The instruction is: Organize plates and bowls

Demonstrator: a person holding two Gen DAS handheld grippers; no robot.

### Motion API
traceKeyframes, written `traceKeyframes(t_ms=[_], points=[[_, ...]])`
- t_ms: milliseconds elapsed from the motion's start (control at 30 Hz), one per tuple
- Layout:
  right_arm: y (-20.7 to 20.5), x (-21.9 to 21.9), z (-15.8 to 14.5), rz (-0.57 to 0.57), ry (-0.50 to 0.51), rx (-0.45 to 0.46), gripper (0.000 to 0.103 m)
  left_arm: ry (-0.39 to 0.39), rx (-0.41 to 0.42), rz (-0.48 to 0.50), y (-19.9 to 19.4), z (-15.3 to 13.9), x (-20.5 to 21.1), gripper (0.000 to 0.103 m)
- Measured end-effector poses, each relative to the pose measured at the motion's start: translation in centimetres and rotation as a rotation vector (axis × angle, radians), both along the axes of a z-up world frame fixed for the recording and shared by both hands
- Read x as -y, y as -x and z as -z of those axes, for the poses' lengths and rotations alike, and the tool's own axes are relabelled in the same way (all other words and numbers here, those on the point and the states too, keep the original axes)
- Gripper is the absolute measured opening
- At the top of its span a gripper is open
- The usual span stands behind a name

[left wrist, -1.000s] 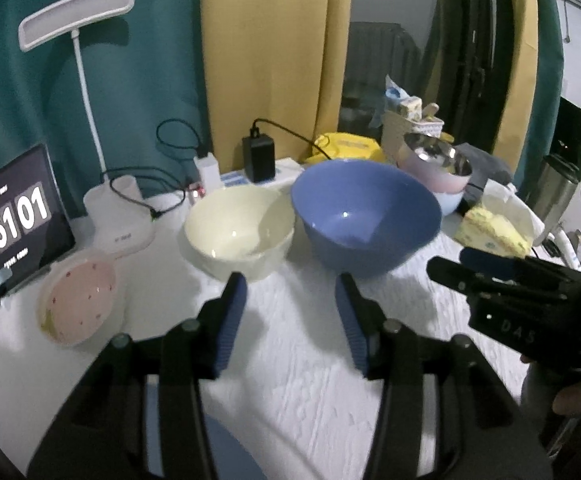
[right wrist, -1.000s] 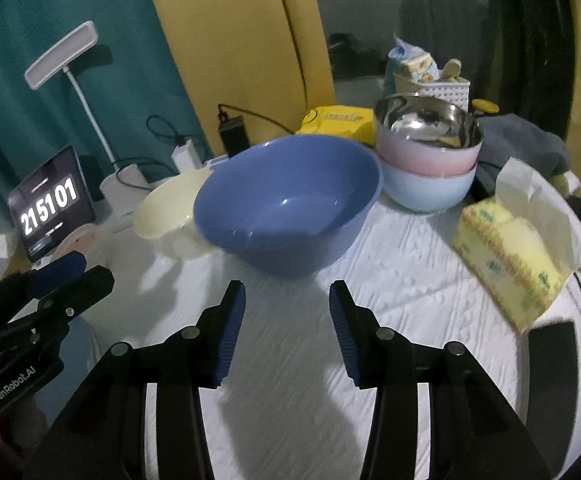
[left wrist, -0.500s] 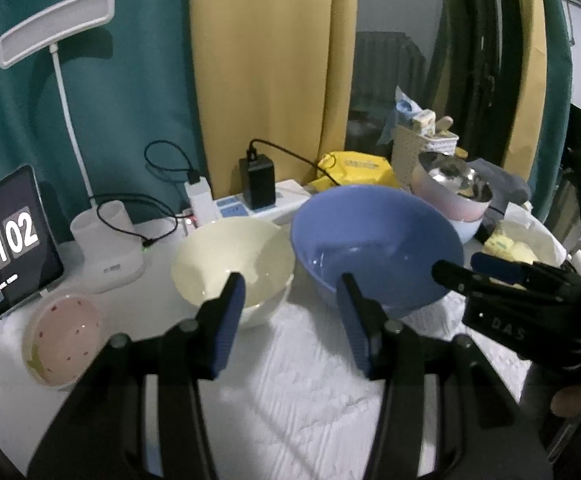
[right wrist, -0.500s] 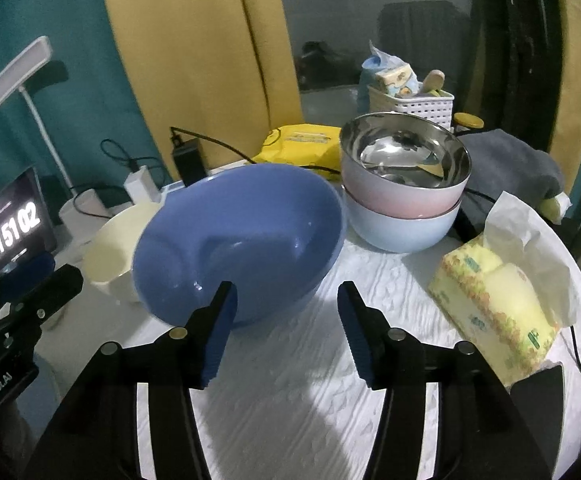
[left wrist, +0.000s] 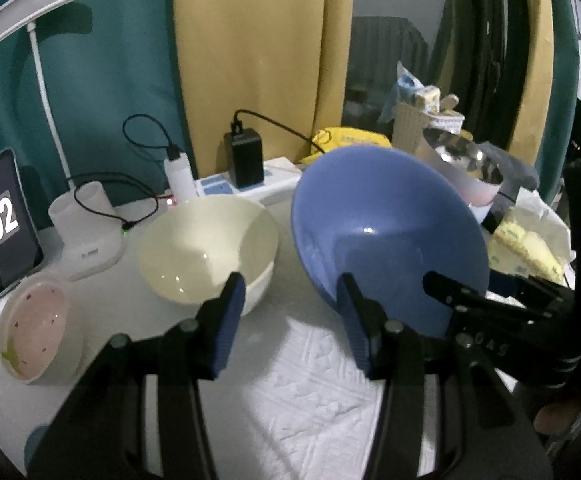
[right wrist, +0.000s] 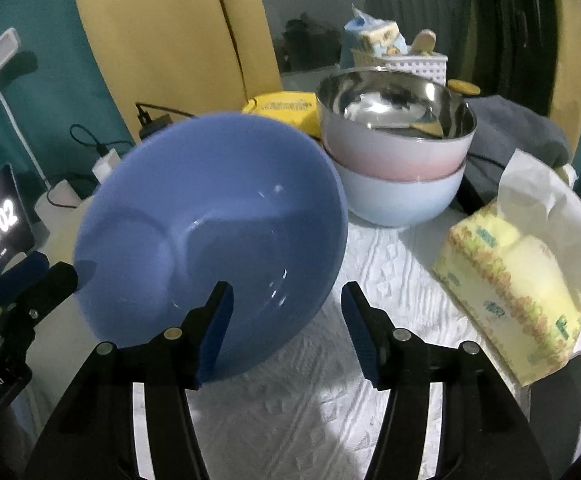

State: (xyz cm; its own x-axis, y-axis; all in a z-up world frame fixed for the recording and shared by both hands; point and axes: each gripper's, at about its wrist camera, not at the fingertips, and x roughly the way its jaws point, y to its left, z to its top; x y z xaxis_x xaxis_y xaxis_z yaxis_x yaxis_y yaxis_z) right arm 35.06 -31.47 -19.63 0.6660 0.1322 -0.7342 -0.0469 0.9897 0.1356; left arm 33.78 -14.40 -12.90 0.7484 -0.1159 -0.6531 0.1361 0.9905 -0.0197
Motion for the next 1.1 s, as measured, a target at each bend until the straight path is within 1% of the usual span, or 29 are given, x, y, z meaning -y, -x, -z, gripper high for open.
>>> traceKeyframes(t_ms=[267,333,367,400,433,500,533,567,600,733,1100], points=[[-0.1,0.6,1.2,-0.011,-0.044,-0.017,0.059,-0.039,-0.01,0.02,-0.2,1.0,1.6,0.049],[-0.1,0.6,1.3,-0.018,-0.053,-0.013,0.057,-0.043,-0.013,0.025,-0.2,1.2,1.9,0.049],[-0.1,0.5,1.3,-0.024,-0.059,-0.014,0.052,-0.044,-0.014,0.029,-0.3,1.3,2.0,0.048],[-0.1,0.4,1.3,-0.028,-0.06,-0.015,0.045,-0.047,-0.017,0.033,-0.3,1.4,2.1,0.048],[-0.1,0.4,1.3,-0.03,-0.057,-0.017,0.041,-0.044,-0.016,0.039,-0.3,1.5,2.2,0.046],[-0.1,0.3,1.4,-0.032,-0.055,-0.021,0.026,-0.043,-0.014,0.047,-0.2,1.6,2.4,0.04],[-0.1,0.3,1.4,-0.031,-0.054,-0.021,0.025,-0.043,-0.015,0.051,-0.2,1.6,2.5,0.034],[0.0,0.3,1.3,-0.033,-0.057,-0.017,0.023,-0.041,-0.018,0.056,-0.2,1.6,2.5,0.03],[0.0,0.3,1.2,-0.035,-0.06,-0.015,0.02,-0.039,-0.02,0.057,-0.2,1.7,2.6,0.03],[0.3,0.4,0.9,-0.029,-0.062,-0.011,0.02,-0.03,-0.02,0.059,0.0,1.5,2.6,0.027],[2.2,0.1,-0.4,-0.026,-0.056,0.003,0.02,-0.021,0.006,0.06,1.6,0.4,2.4,0.027]])
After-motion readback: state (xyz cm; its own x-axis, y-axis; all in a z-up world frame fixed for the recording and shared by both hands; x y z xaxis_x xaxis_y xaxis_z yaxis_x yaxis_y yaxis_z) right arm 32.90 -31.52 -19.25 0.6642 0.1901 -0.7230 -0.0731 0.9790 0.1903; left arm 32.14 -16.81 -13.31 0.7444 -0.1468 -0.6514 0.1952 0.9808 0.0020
